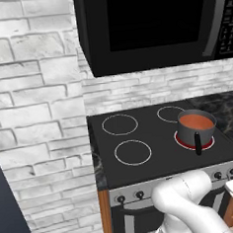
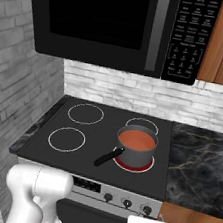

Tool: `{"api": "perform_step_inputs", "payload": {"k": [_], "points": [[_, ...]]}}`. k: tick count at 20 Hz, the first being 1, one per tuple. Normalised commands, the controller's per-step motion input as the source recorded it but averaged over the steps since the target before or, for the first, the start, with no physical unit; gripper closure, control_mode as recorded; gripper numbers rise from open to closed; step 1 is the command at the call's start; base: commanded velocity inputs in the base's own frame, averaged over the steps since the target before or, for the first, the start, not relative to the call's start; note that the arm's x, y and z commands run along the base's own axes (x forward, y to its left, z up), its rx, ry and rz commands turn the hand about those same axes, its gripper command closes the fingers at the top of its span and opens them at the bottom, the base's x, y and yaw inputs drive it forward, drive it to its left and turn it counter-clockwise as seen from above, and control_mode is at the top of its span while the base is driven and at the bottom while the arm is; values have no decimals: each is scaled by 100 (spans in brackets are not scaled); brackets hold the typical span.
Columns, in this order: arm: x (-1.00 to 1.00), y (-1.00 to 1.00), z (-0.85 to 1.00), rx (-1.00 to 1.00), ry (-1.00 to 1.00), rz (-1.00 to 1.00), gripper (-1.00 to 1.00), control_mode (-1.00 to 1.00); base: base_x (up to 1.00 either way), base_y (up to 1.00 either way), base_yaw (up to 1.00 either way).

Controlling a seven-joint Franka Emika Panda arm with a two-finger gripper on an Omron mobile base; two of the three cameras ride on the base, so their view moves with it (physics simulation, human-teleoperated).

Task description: Wait until the marinara sauce is simmered to a deep red color and then turn off the stove.

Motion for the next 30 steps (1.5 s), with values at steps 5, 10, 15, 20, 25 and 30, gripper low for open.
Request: {"api": "perform_step_inputs", "payload": {"k": [5,10,15,20,25,30], "points": [[0,0,-5,-8,-6,0,-100,-100,0,0,0],[0,0,0,-2,-1,0,-100,-100,0,0,0],[1,0,5,0,0,0,-100,-100,0,0,0],[0,0,20,0,0,0,-100,-100,0,0,0],[0,3,14,0,0,0,-100,-100,0,0,0],[0,20,0,-1,0,0,-100,-100,0,0,0]]}}
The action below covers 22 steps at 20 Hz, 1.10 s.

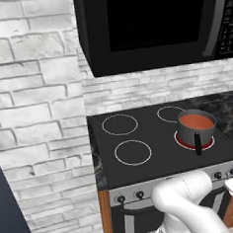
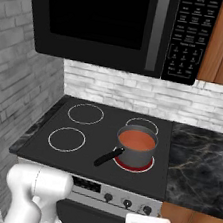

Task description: Wait until the marinara sauce is simmered to a deep red color and then turn off the stove.

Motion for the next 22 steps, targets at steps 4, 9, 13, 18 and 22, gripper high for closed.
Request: {"api": "perform_step_inputs", "payload": {"k": [4,9,13,18,22], "points": [[0,24,-1,-2,0,0,-100,-100,0,0,0],[0,12,0,0,0,0,-100,-100,0,0,0],[1,0,0,0,0,0,-100,-100,0,0,0],[0,-9,0,0,0,0,-100,-100,0,0,0],[0,-25,-8,0,0,0,-100,-100,0,0,0]]}}
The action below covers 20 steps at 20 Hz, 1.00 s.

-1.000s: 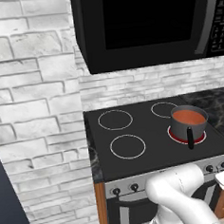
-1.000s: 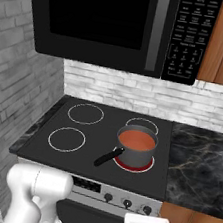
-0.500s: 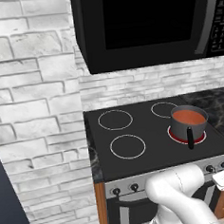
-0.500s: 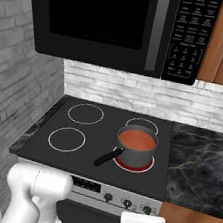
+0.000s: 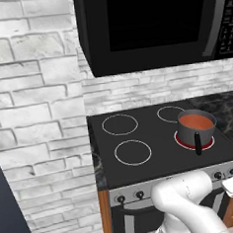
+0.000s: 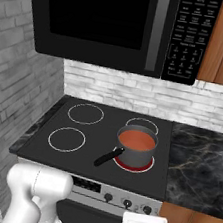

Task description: Wait until the marinara sauce is simmered to a deep red color and then turn off the stove.

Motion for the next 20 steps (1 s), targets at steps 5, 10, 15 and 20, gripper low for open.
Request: {"api": "perform_step_inputs", "payload": {"k": [5,10,15,20], "points": [[0,-13,-11,0,0,0,-100,-100,0,0,0],[0,0,-17,0,0,0,-100,-100,0,0,0],[0,0,-1,0,0,0,-100,-100,0,0,0],[0,0,1,0,0,0,-100,-100,0,0,0]]}}
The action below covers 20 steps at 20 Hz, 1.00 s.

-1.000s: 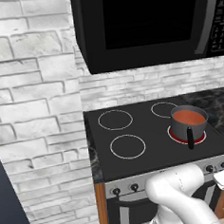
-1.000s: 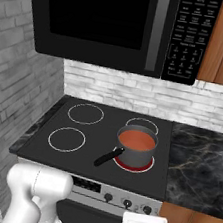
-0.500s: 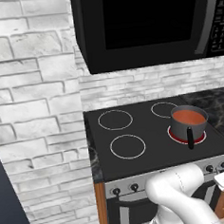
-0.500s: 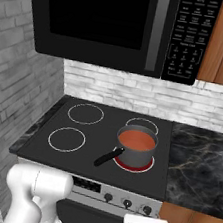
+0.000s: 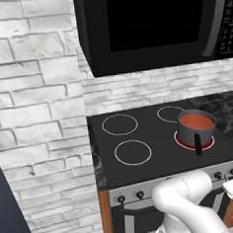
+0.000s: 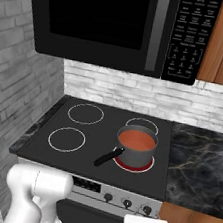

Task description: Wait until the marinara sauce is simmered to a deep red color and then turn off the stove.

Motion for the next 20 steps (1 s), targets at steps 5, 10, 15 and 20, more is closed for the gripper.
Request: {"api": "perform_step_inputs", "payload": {"k": [5,10,15,20], "points": [[1,0,5,0,0,0,-100,-100,0,0,0],[1,0,11,0,0,0,100,-100,0,0,0],[1,1,1,0,0,0,100,-100,0,0,0],[0,0,0,0,0,0,100,-100,0,0,0]]}}
